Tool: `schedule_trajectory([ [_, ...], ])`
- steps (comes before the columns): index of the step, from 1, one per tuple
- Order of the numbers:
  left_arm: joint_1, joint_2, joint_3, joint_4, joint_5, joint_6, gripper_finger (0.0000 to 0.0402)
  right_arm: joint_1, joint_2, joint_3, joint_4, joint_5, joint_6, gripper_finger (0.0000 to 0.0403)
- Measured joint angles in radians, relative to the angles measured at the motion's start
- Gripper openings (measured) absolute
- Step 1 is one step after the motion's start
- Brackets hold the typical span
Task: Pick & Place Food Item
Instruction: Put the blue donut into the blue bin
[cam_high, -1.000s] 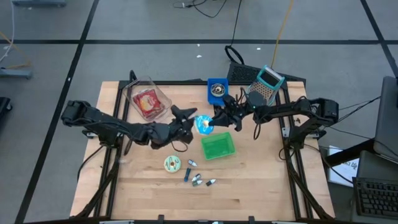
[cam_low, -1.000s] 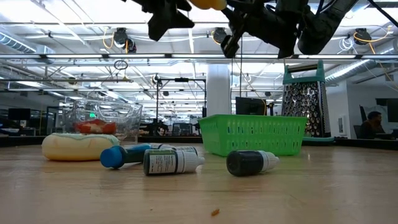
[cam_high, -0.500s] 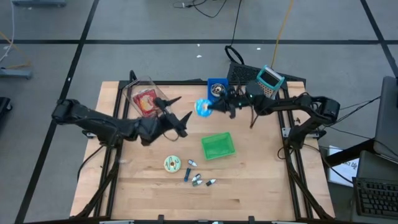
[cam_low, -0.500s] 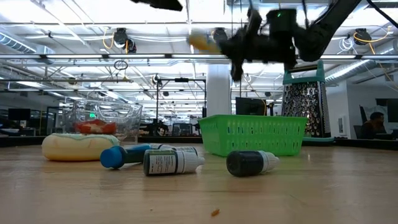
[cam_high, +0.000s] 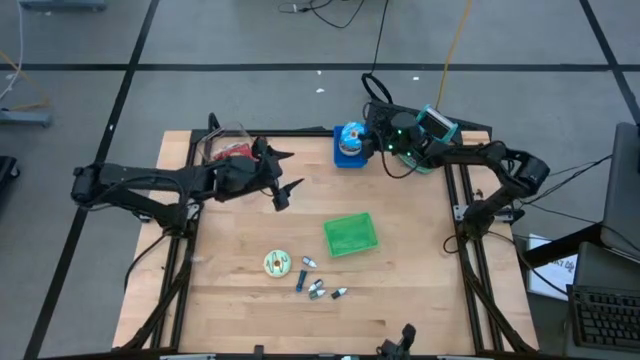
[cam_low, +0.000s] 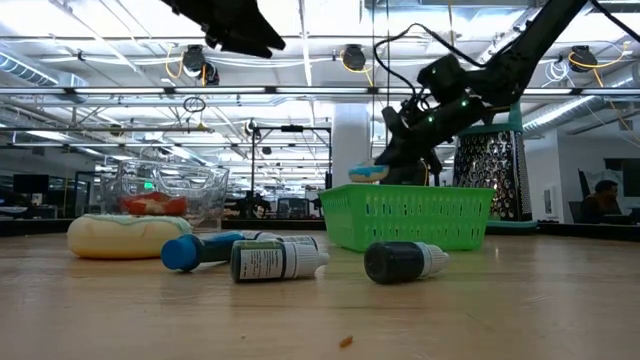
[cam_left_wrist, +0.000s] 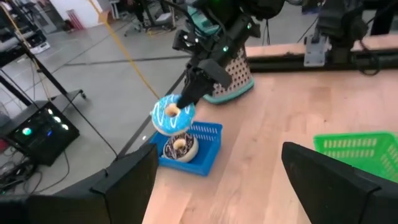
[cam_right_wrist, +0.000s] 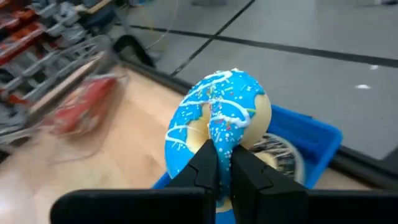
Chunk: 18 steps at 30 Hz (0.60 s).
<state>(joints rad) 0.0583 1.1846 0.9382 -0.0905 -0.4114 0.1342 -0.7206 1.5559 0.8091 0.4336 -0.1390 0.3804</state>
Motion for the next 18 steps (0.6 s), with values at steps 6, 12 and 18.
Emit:
schedule_trajectory([
  [6,0.022,0.013,0.000,-0.001,0.003,-0.006,0.0340,-0.005,0.079,0.001,0.047,0.008,0.005,0.0009],
  [12,0.021,0.013,-0.001,-0.002,0.003,-0.010,0.0340,-0.005,0.163,0.001,0.135,0.008,0.026,0.0009],
  [18,0.021,0.013,-0.001,-0.004,0.003,-0.010,0.0340,-0.005,0.220,0.000,0.200,0.008,0.043,0.0020],
])
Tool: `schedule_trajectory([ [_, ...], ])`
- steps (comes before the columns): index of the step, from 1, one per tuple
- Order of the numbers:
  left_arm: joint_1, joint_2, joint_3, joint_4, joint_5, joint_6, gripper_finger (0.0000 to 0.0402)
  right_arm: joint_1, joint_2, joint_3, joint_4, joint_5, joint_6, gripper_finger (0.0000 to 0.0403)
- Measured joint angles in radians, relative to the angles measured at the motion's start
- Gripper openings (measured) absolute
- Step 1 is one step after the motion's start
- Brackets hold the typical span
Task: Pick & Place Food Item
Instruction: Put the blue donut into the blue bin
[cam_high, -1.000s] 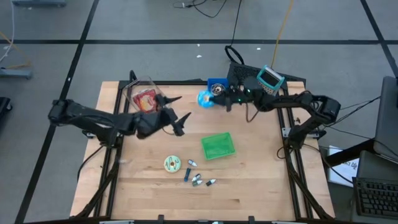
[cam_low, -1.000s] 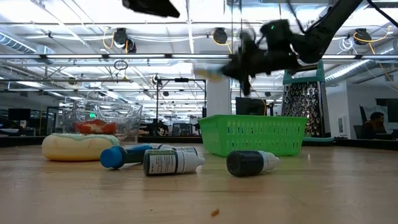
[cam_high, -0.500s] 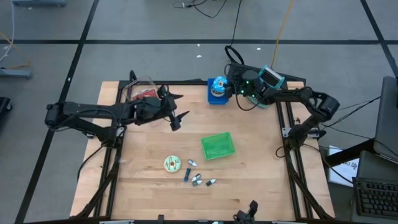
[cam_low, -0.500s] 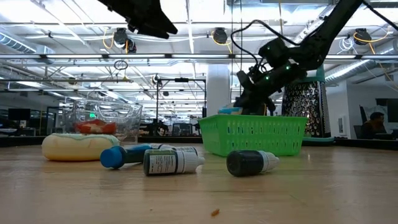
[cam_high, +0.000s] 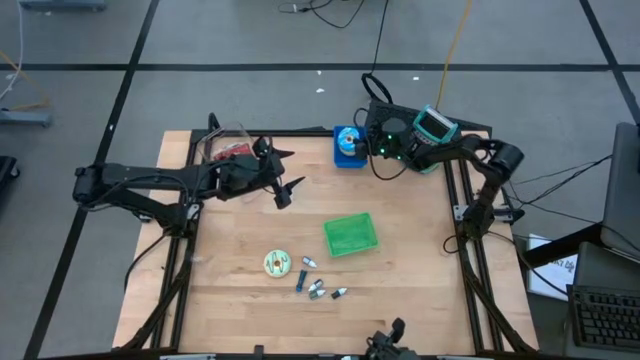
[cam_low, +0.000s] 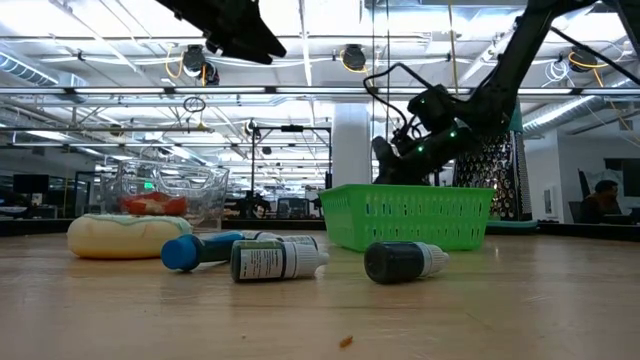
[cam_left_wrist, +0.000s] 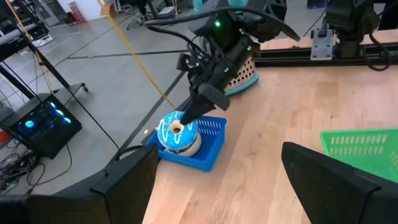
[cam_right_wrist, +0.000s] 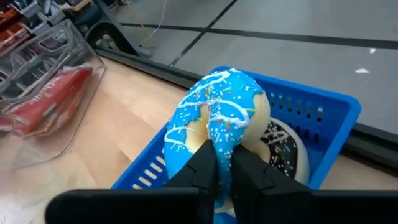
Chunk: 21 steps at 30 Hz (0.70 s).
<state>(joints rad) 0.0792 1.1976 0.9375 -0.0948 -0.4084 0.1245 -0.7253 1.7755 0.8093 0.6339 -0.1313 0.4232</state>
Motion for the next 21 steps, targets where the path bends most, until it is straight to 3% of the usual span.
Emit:
schedule_trajectory([
  [12,0.000,0.000,0.000,-0.009,0.000,0.000,0.0340,0.001,0.013,0.000,0.058,0.033,-0.077,0.0069],
  [21,0.000,0.000,0.000,-0.016,0.000,0.000,0.0340,0.001,0.013,0.000,0.050,0.056,-0.100,0.0133],
])
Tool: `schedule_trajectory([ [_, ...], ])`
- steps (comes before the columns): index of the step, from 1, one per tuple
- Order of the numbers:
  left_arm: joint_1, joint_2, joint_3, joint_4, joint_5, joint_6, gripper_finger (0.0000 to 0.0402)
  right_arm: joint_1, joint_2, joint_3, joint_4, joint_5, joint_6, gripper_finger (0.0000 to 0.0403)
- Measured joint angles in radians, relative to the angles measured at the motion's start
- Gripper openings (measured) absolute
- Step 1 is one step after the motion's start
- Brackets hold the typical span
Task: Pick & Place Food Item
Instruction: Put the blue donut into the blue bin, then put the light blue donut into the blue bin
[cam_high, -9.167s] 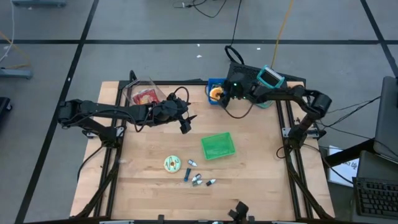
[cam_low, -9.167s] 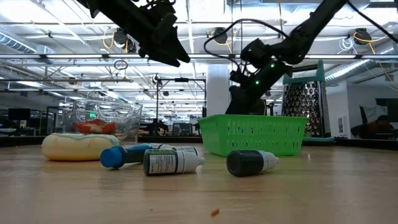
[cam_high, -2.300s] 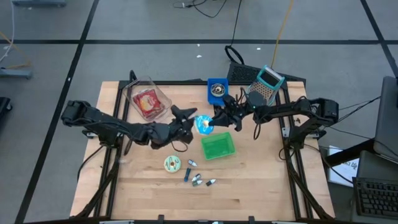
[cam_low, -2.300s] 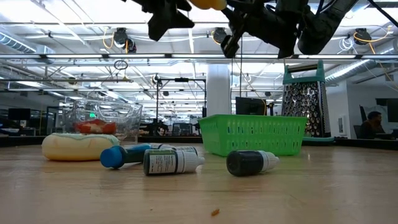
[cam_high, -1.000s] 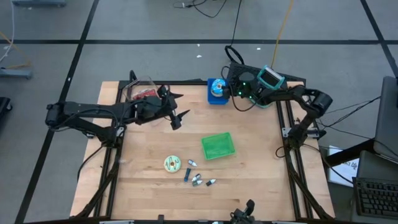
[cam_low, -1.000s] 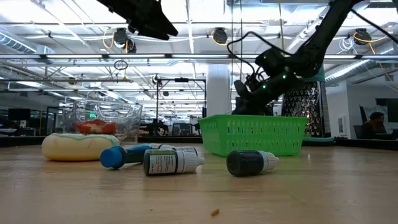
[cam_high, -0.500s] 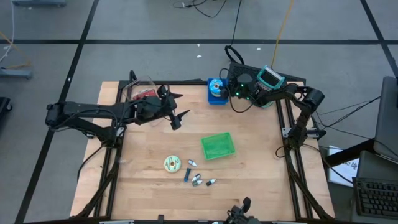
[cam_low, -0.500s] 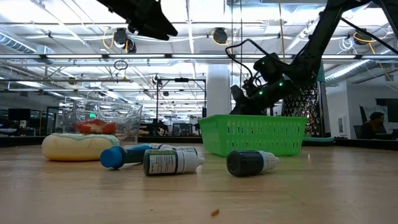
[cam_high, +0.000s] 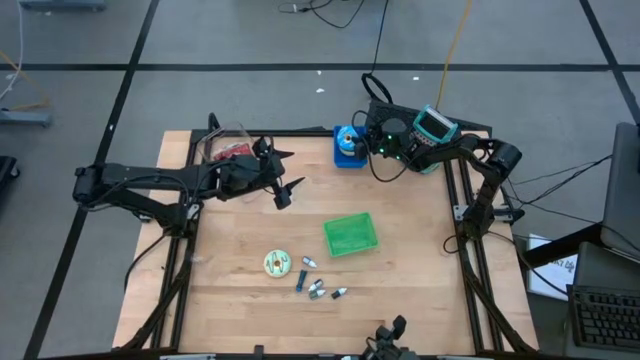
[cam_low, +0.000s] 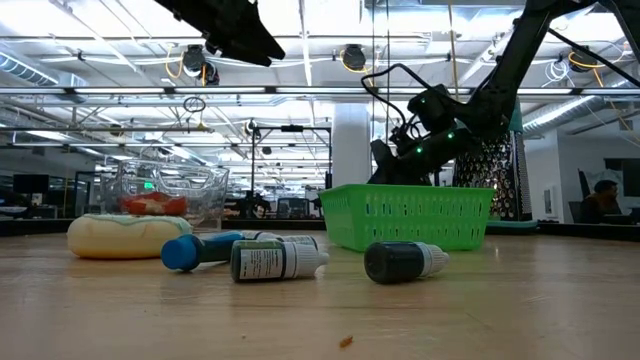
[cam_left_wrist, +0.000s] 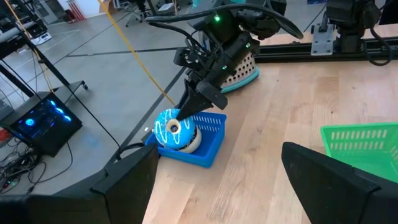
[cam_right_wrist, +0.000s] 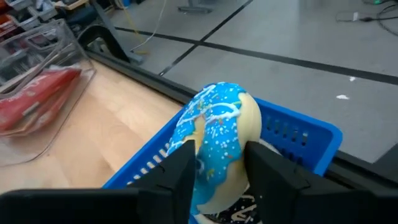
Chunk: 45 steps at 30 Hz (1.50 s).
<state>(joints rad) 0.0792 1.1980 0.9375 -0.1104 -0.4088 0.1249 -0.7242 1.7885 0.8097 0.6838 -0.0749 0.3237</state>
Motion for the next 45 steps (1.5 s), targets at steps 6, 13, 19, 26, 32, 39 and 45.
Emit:
schedule_trajectory([
  [6,0.000,0.000,0.000,0.000,0.000,-0.003,0.0340,0.000,0.000,0.000,0.009,0.004,-0.028,0.0171],
  [13,0.000,0.000,0.000,0.000,0.000,-0.003,0.0340,0.004,0.000,0.000,0.015,0.048,-0.051,0.0179],
  [19,0.000,0.000,0.000,0.000,-0.001,-0.003,0.0340,0.023,-0.008,0.000,0.013,0.106,-0.123,0.0175],
  [26,0.000,0.000,0.000,0.000,-0.001,-0.005,0.0340,0.068,-0.087,-0.001,0.024,0.104,-0.210,0.0177],
  [32,0.000,0.000,0.000,-0.004,-0.001,-0.093,0.0340,0.175,-0.254,-0.001,-0.017,0.094,-0.313,0.0177],
  [39,-0.002,0.001,0.001,-0.206,0.229,-0.263,0.0340,0.390,-0.472,-0.001,-0.155,0.019,-0.414,0.0172],
  [45,-0.070,0.037,0.003,-0.349,0.461,-0.459,0.0340,0.541,-0.549,-0.016,-0.209,0.022,-0.462,0.0165],
])
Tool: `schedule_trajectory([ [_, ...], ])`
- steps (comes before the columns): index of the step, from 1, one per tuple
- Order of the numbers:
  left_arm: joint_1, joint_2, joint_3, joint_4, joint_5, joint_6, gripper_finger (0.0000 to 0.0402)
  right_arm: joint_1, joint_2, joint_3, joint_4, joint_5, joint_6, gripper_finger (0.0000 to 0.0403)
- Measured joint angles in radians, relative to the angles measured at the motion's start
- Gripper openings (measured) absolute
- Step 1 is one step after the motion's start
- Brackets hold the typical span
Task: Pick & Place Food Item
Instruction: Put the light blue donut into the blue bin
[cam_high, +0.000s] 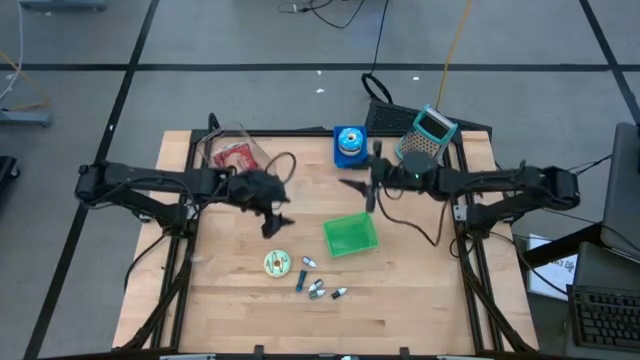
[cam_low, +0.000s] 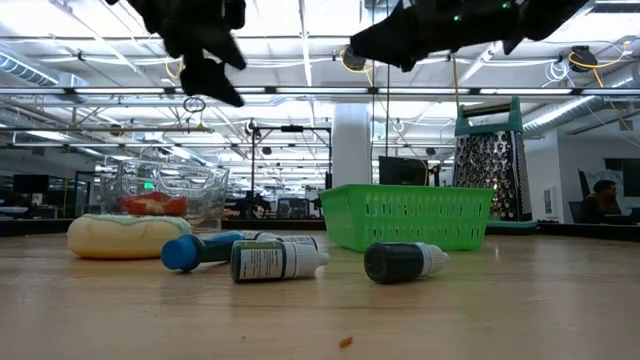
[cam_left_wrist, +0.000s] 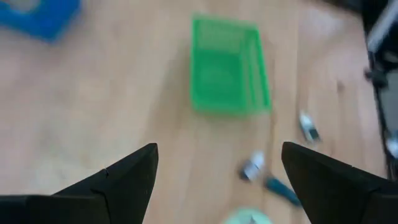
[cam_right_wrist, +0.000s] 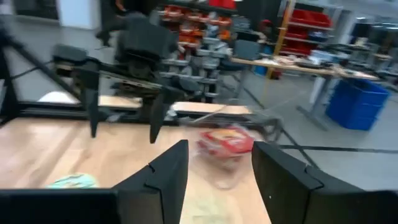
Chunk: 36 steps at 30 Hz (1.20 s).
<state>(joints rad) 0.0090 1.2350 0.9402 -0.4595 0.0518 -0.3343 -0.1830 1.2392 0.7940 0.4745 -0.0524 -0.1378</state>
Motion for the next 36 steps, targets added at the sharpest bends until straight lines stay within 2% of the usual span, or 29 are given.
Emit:
schedule_trajectory([
  [3,-0.084,0.033,-0.002,-0.113,-0.012,-0.063,0.0340,0.048,-0.006,-0.019,0.000,0.026,-0.006,0.0165],
  [8,-0.246,0.120,-0.002,-0.232,-0.102,-0.160,0.0340,0.102,-0.005,-0.066,0.023,0.108,-0.007,0.0164],
  [14,-0.349,0.245,-0.002,-0.274,-0.215,-0.318,0.0340,0.141,-0.005,-0.101,0.092,0.109,-0.006,0.0164],
  [21,-0.354,0.386,-0.002,-0.256,-0.239,-0.370,0.0340,0.167,-0.005,-0.125,0.150,0.108,-0.006,0.0164],
  [27,-0.351,0.476,-0.002,-0.196,-0.202,-0.374,0.0340,0.172,-0.005,-0.126,0.148,0.108,-0.006,0.0164],
  [33,-0.349,0.487,0.001,-0.189,-0.184,-0.328,0.0339,0.172,-0.005,-0.126,0.140,0.108,-0.006,0.0164],
  [36,-0.349,0.471,-0.002,-0.201,-0.191,-0.317,0.0317,0.172,-0.005,-0.126,0.131,0.108,-0.007,0.0164],
])
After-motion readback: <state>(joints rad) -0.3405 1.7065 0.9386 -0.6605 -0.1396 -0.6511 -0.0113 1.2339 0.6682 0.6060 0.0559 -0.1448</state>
